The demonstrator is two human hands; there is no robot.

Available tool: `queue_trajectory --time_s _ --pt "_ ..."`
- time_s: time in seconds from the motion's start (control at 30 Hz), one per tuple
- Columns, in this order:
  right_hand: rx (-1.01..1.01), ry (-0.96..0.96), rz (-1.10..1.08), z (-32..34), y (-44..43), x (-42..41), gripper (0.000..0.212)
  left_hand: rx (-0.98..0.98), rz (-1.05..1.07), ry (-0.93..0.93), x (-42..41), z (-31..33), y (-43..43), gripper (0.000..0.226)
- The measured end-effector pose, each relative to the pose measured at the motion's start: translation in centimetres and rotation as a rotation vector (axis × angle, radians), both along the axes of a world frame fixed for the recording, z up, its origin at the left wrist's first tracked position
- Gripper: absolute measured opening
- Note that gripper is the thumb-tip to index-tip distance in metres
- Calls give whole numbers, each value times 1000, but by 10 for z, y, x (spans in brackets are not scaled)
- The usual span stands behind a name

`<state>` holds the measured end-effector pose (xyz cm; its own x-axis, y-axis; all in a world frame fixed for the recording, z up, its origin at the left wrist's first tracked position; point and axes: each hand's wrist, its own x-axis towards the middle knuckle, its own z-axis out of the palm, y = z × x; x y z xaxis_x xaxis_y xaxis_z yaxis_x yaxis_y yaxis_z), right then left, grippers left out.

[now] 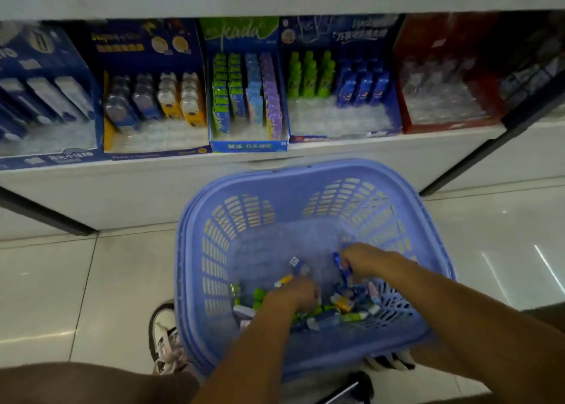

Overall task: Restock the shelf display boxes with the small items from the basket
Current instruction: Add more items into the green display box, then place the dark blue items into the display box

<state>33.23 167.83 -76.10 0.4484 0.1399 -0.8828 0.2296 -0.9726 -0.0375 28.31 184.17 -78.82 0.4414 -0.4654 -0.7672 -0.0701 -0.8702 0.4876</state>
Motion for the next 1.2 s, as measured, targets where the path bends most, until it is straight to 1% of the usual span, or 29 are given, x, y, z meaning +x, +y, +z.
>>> queue_trajectory --time_s 0.07,0.1,0.13,0.2,0.23,0.27,0.33,0.37,0.4,0.43,0.5,0.57,0.6,0.63,0.67,0.73,0.77,0.83,0.9,0.97,1.0,1.03,1.07,1.13,1.17,1.2 --pt "-64 46 76 -11 -2 -10 10 52 -101 30 -5 -8 0 25" --pt "-89 46 106 -16 -2 -12 6 63 -107 42 -5 -11 1 27" --pt "-92 32 105 -20 -2 -13 8 74 -102 49 -5 -13 2 30" --pt "-97 41 111 -23 3 -10 18 87 -43 62 -3 -20 4 32" --pt "-117 74 112 -26 4 -8 15 81 2 67 -2 -23 4 29" --pt "-107 74 85 -27 5 -6 5 67 53 71 -1 -27 4 24" --pt "0 28 -62 -32 1 0 32 17 176 64 1 -31 2 16" --pt "102 8 -175 -33 -2 3 41 -33 256 59 3 -32 1 21" --pt "236 -16 -319 -34 -4 6 44 -98 338 54 5 -33 -1 25" --pt "350 -18 -443 -33 -2 8 42 -160 416 50 7 -33 -3 26" --pt "531 76 -683 -33 3 10 38 -252 570 32 10 -34 -5 15" --pt "642 181 -860 -35 7 12 31 -312 733 46 13 -40 -2 18" --pt "651 184 -859 -39 8 13 27 -312 783 63 14 -42 1 18" --pt "613 147 -793 -40 7 12 23 -292 817 80 16 -45 4 14" --pt "551 72 -651 -43 4 10 20 -262 841 101 17 -47 8 9" --pt "386 -24 -354 -49 1 3 10 -189 860 131 20 -53 12 9" --pt "302 -21 -253 -51 1 -1 14 -172 877 155 22 -54 13 8" --pt "206 28 -152 -55 4 -6 32 -173 931 222 22 -53 14 11" --pt "142 72 -42 -56 9 -7 34 -185 987 303 21 -46 14 22" --pt "66 72 18 -57 12 -7 29 -207 1014 327 21 -41 13 34" --pt "60 31 8 -58 12 -7 24 -213 1016 315 21 -40 13 38" --pt "61 -28 -19 -61 11 -8 16 -218 1017 299 21 -36 13 42" --pt "50 -47 -18 -62 11 -8 7 -228 1021 280 22 -32 13 46" --pt "-11 51 -17 -59 14 -9 24 -236 1000 231 25 -27 15 48" --pt "-25 87 -27 -57 14 -11 29 -243 979 213 26 -24 16 48" --pt "-13 85 -46 -54 15 -12 27 -266 971 207 28 -23 17 46"
